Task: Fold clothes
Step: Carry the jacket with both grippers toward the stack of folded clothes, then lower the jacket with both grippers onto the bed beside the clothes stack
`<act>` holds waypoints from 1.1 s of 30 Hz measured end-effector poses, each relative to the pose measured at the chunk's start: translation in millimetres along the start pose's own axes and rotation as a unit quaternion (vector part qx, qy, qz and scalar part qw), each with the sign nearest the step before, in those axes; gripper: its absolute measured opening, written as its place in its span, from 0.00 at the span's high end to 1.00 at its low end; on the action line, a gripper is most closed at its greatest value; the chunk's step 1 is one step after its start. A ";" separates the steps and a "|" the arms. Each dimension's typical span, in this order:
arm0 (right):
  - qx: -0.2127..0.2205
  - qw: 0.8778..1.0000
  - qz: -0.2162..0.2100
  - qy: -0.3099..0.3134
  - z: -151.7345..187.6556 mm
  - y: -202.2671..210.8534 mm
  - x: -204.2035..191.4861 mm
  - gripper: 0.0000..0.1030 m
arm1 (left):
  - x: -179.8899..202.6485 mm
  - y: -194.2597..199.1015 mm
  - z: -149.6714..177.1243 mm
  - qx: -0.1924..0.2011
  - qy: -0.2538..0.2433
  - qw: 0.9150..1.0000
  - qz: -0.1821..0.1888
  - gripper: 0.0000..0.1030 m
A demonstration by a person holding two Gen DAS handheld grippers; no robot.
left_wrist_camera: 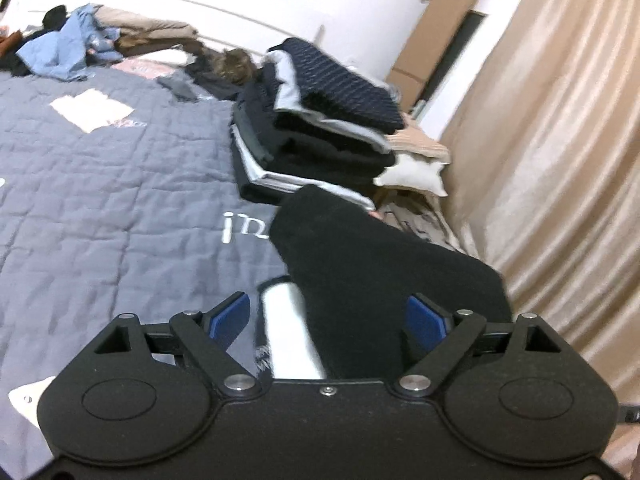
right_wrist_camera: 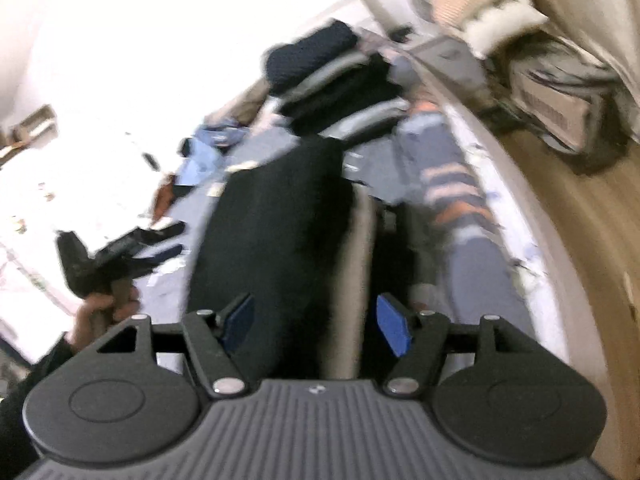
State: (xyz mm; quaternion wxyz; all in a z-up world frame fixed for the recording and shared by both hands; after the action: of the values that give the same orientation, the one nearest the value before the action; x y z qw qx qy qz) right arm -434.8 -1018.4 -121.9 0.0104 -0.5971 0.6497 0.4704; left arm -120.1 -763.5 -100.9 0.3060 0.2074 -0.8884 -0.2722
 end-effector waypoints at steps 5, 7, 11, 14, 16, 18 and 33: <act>-0.006 0.998 -0.057 0.034 9.2 -11.0 -37.4 0.35 | 37.4 21.7 21.3 -0.010 -0.019 0.998 0.067 0.17; -0.021 0.997 -0.067 0.040 14.6 -22.7 -42.1 0.35 | 49.3 27.7 30.8 -0.013 -0.020 0.995 0.095 0.17; -0.046 0.997 -0.062 0.029 22.7 -48.6 -28.9 0.36 | 61.0 29.0 48.5 -0.025 -0.002 0.989 0.147 0.16; -0.065 0.996 -0.056 -0.014 30.9 -62.0 0.1 0.38 | 60.5 22.9 56.6 -0.034 0.020 0.984 0.175 0.16; -0.061 0.995 -0.069 -0.042 36.0 -64.3 18.2 0.39 | 57.1 17.2 59.1 -0.039 0.034 0.981 0.185 0.16; -0.054 0.993 -0.086 -0.058 40.0 -63.0 28.5 0.39 | 56.2 13.2 58.5 -0.042 0.044 0.978 0.200 0.16; -0.043 0.992 -0.109 -0.046 50.1 -61.4 31.1 0.38 | 54.0 -42.4 66.6 -0.082 0.084 0.961 0.251 0.14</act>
State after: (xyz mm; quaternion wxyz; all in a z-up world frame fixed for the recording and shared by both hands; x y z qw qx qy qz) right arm -422.9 -1001.4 -204.4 0.0660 -0.6418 0.5589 0.5209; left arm -194.5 -801.1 -147.8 0.4539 -0.0260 -0.8575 -0.2407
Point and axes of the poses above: each gripper's, at about its wrist camera, not at the fingertips, and y roughly against the way its jaws point, x to its right, z to its underside, the point moved 6 cm from there along -y, roughly the way its jaws point, and after that the axes turned 11 degrees about -x, right-handed, at the moved point
